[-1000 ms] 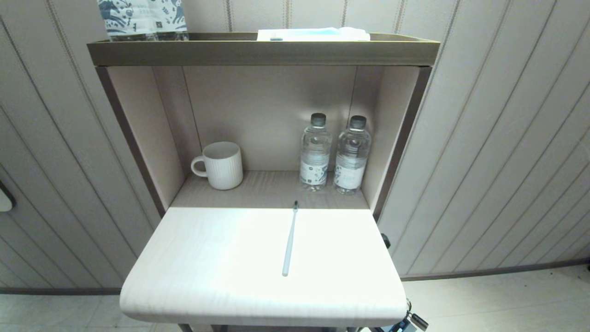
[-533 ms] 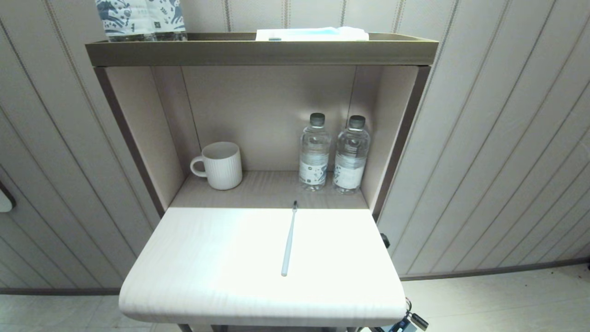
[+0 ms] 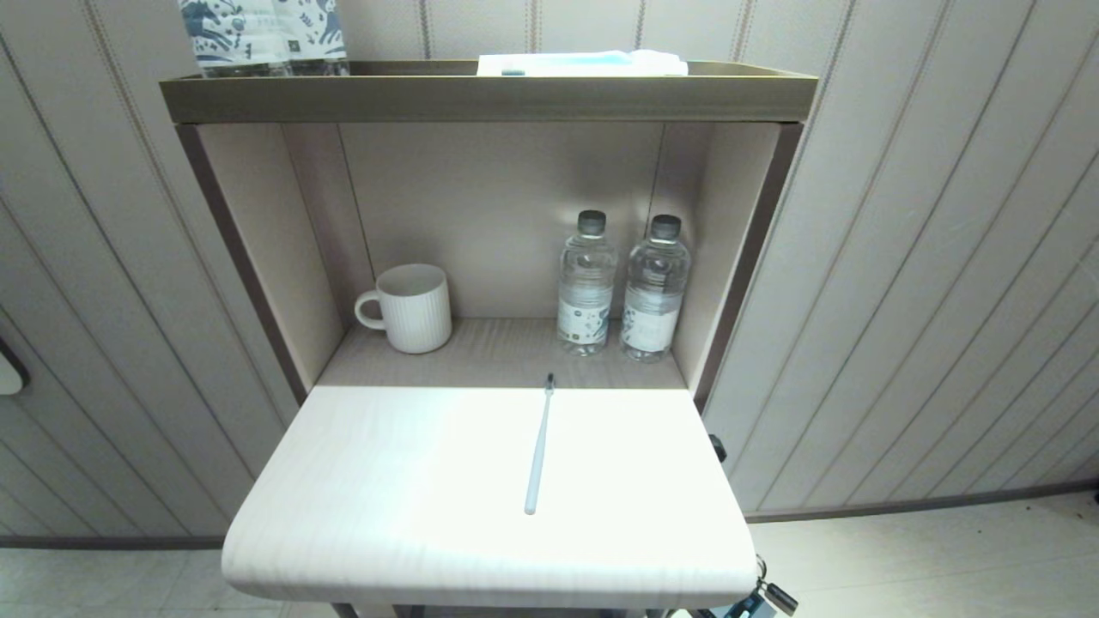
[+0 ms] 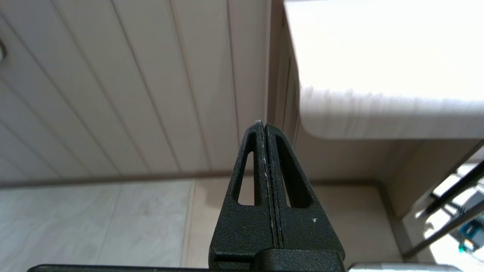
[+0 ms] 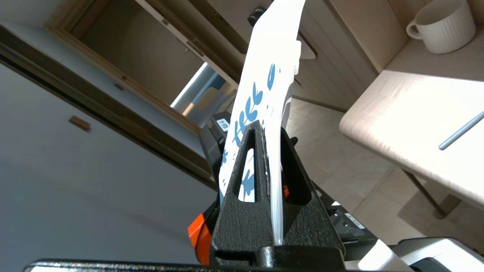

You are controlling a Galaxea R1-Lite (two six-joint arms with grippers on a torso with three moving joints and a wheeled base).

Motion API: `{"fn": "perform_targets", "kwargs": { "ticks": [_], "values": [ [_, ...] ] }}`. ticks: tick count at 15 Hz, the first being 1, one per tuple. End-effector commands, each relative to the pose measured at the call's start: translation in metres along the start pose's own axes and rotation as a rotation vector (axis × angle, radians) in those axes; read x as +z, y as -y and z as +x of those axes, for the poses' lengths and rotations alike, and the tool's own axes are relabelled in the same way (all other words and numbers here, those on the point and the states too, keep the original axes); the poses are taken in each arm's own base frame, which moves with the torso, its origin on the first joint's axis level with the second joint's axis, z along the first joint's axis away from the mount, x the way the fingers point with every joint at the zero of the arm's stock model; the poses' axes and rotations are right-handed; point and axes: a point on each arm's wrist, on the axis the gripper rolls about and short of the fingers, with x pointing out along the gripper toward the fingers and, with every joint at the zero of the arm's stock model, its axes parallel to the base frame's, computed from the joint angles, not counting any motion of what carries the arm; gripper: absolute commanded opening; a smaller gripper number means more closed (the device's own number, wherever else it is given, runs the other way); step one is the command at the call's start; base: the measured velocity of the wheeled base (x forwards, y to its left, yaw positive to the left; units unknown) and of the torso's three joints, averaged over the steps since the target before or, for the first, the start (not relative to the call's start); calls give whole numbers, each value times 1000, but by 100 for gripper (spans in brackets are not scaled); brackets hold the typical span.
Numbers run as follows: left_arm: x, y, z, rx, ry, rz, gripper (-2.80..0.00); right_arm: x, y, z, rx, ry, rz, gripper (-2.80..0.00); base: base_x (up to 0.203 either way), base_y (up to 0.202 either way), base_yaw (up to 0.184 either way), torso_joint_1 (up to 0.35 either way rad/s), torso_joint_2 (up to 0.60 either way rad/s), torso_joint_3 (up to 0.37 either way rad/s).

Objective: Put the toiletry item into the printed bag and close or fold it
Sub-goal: Open the storage bag

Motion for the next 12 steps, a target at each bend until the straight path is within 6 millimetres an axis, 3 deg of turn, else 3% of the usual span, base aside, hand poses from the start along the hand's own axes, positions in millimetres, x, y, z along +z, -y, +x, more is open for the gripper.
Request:
{"fn": "perform_targets", "kwargs": {
  "ticks": [1,7,12],
  "values": [
    [-2,0,-2,2,31,-12,-280,-9,-8,0,-22,-41,-28,-280,0,0,0,0,0,0],
    [-3,0,-2,4,29,-37,-280,-7,-11,0,-26,-37,-44,-280,0,0,0,0,0,0],
    [-3,0,-2,4,31,-37,-280,9,-5,3,-90,8,-116,-280,0,0,0,0,0,0]
  ]
}}
